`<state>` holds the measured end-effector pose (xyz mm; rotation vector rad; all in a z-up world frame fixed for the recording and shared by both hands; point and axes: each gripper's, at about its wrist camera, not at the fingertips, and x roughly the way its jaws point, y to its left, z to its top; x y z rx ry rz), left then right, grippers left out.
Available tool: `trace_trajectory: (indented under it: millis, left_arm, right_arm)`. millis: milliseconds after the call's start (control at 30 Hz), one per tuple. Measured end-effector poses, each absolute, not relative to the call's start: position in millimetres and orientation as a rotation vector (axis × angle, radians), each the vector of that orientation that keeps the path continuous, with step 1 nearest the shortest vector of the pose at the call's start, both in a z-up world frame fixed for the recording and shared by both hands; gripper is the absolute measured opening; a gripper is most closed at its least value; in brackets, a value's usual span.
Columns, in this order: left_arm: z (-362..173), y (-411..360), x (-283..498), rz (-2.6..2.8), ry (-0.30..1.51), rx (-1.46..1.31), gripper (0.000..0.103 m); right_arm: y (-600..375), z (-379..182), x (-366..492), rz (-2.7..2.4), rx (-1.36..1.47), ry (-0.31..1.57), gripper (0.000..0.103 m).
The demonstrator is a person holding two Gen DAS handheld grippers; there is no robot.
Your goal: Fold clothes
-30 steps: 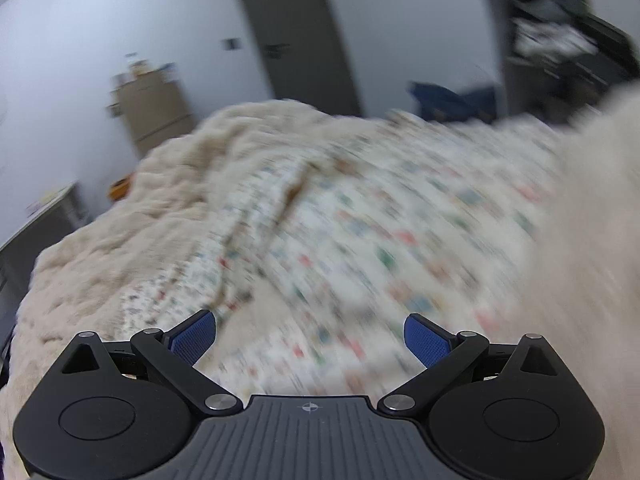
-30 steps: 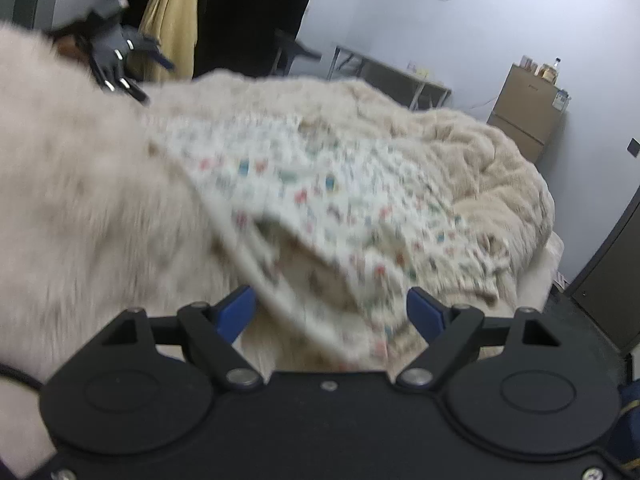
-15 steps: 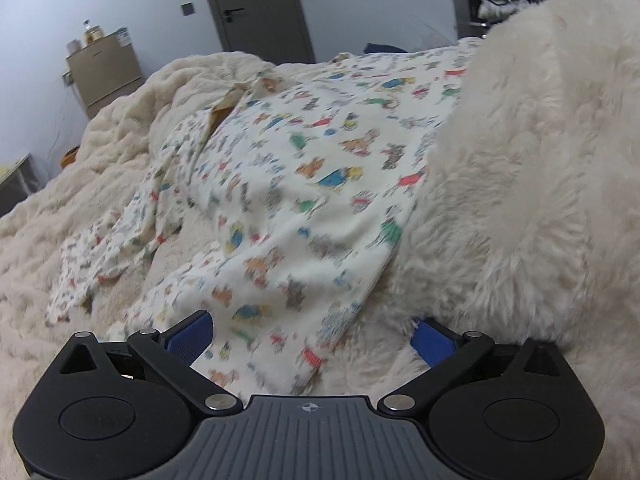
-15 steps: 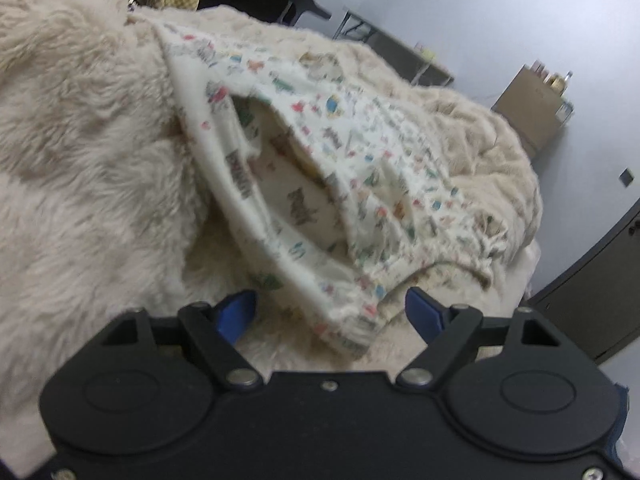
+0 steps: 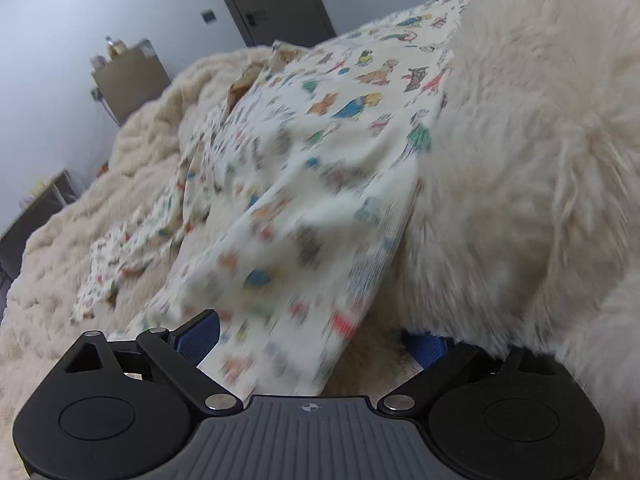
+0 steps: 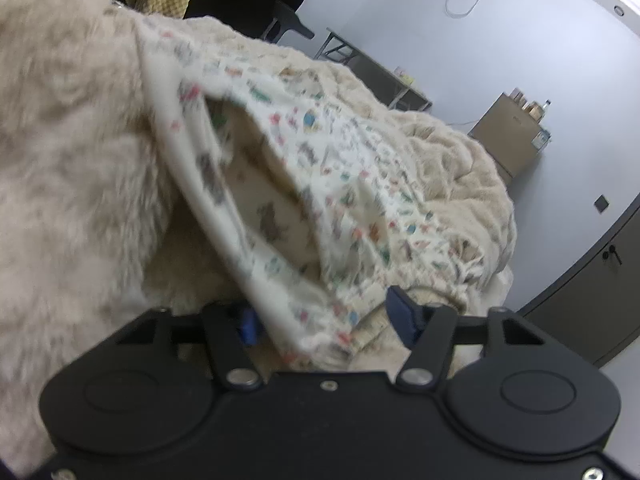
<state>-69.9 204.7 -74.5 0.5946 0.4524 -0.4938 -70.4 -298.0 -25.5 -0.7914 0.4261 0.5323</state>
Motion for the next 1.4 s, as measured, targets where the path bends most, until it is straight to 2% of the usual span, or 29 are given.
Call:
trace_trajectory:
  millis: [67, 133, 167, 200, 233, 333, 367, 467, 633, 733, 900, 1133, 1233, 1300, 1367, 1400]
  left_arm:
    - [-70.1, 208.3, -70.8, -0.453, 0.415, 0.597, 0.067]
    - [-63.0, 212.7, -69.1, -0.397, 0.384, 0.576, 0.038]
    - [-57.3, 216.4, -67.6, -0.374, 0.362, 0.547, 0.034]
    - [-52.2, 219.5, -66.5, -0.370, 0.342, 0.513, 0.024]
    - [-48.4, 221.2, -65.0, -0.362, 0.324, 0.491, 0.004]
    - [-28.1, 230.3, -60.7, -0.315, 0.250, 0.405, 0.003]
    - [-19.5, 234.7, -58.3, -0.302, 0.227, 0.368, 0.003]
    - [13.7, 249.4, -44.7, -0.271, 0.172, 0.245, 0.003]
    - [70.4, 250.9, 2.3, -0.199, 0.079, 0.195, 0.003]
    - [105.0, 241.5, 49.5, -0.198, 0.054, 0.184, 0.003]
    - [149.8, 221.8, 159.6, -0.246, 0.122, 0.181, 0.003]
    - [140.2, 188.9, 311.8, -0.306, 0.340, 0.214, 0.003]
    - [117.1, 169.1, 371.0, -0.322, 0.452, 0.217, 0.003]
    - [84.4, 158.3, 412.3, -0.369, 0.627, 0.177, 0.004]
    - [58.4, 152.8, 442.3, -0.353, 0.738, 0.166, 0.012]
    - [45.4, 151.4, 455.1, -0.332, 0.779, 0.172, 0.020]
  right_arm:
    - [-297.9, -29.9, -71.0, 0.520, -0.810, 0.417, 0.045]
    - [-297.7, -30.0, -70.8, 0.514, -0.809, 0.389, 0.042]
    - [-297.0, -29.7, -70.3, 0.512, -0.808, 0.377, 0.038]
    - [-295.9, -28.8, -69.8, 0.510, -0.808, 0.358, 0.036]
    - [-294.8, -27.6, -69.5, 0.511, -0.808, 0.338, 0.030]
    - [-293.5, -24.5, -67.5, 0.539, -0.805, 0.326, 0.010]
    - [-293.4, -23.3, -67.0, 0.550, -0.802, 0.330, 0.008]
    - [-299.9, -12.1, -64.2, 0.566, -0.763, 0.306, 0.006]
    - [-324.6, 27.2, -41.6, 0.571, -0.600, 0.220, 0.005]
    - [-340.1, 51.8, -20.8, 0.571, -0.495, 0.175, 0.004]
    - [-367.8, 78.3, 49.2, 0.542, -0.309, 0.188, 0.004]
    - [-405.1, 55.1, 183.2, 0.449, -0.088, 0.391, 0.004]
    - [-411.1, 30.5, 222.9, 0.403, -0.036, 0.520, 0.004]
    - [-412.2, 11.6, 244.9, 0.358, -0.034, 0.619, 0.006]
    - [-411.1, -9.0, 264.2, 0.312, -0.037, 0.737, 0.022]
    - [-411.6, -15.7, 271.2, 0.289, -0.041, 0.773, 0.028]
